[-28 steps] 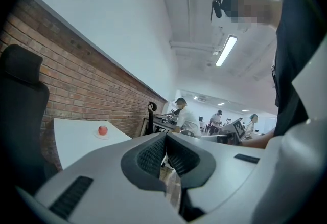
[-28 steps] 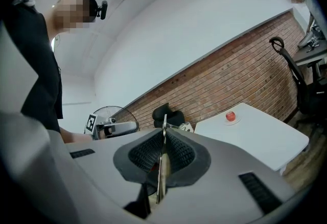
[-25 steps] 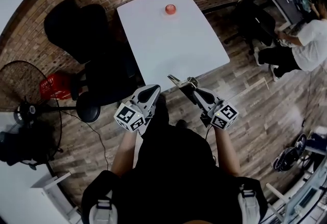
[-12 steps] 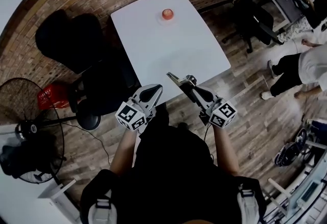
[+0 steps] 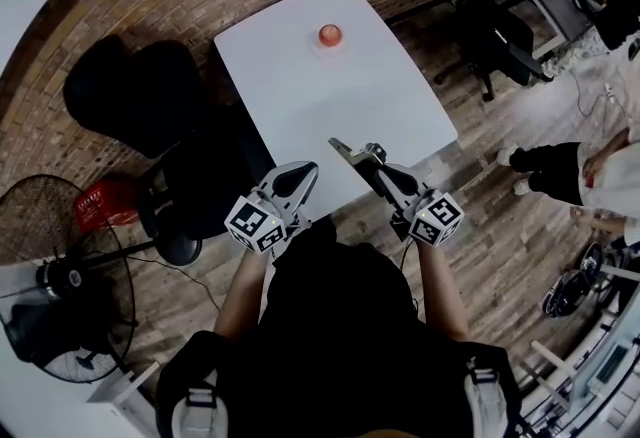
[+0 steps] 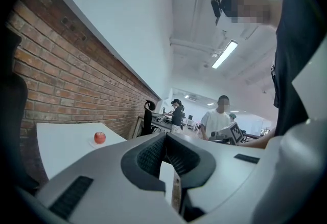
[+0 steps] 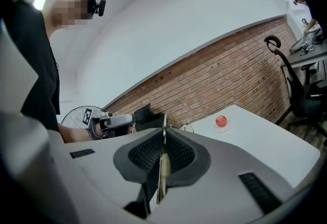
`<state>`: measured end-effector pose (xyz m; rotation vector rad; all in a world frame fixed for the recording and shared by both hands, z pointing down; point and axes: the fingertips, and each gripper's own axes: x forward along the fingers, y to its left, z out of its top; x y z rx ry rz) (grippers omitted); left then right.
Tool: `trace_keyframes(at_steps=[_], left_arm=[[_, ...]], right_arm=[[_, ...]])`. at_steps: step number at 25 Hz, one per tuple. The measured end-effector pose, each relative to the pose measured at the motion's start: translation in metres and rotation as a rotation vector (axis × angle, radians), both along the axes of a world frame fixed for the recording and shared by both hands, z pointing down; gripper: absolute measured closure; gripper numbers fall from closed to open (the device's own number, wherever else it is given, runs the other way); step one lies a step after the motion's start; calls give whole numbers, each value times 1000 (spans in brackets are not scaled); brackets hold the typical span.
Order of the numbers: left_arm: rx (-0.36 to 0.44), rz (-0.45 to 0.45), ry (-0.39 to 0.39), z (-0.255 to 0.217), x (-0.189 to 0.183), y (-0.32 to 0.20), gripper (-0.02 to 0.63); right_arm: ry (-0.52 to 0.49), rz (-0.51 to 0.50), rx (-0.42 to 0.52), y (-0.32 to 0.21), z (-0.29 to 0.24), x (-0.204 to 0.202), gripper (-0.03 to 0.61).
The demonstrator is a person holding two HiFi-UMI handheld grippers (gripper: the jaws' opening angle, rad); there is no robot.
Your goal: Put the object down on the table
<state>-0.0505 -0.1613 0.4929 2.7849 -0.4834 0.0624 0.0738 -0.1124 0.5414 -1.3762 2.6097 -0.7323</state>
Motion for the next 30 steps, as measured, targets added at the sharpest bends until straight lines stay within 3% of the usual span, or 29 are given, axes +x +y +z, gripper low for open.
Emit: trace_keyframes(at_steps=[14,30], left_arm=[[-14,73,-13,3,-8,-54,592],[-48,-119,-68,3,-7,-56,592]], right_arm=[[15,99,-96,-65,39,-1,560],[50,-26,-218,-127,117,21,560]])
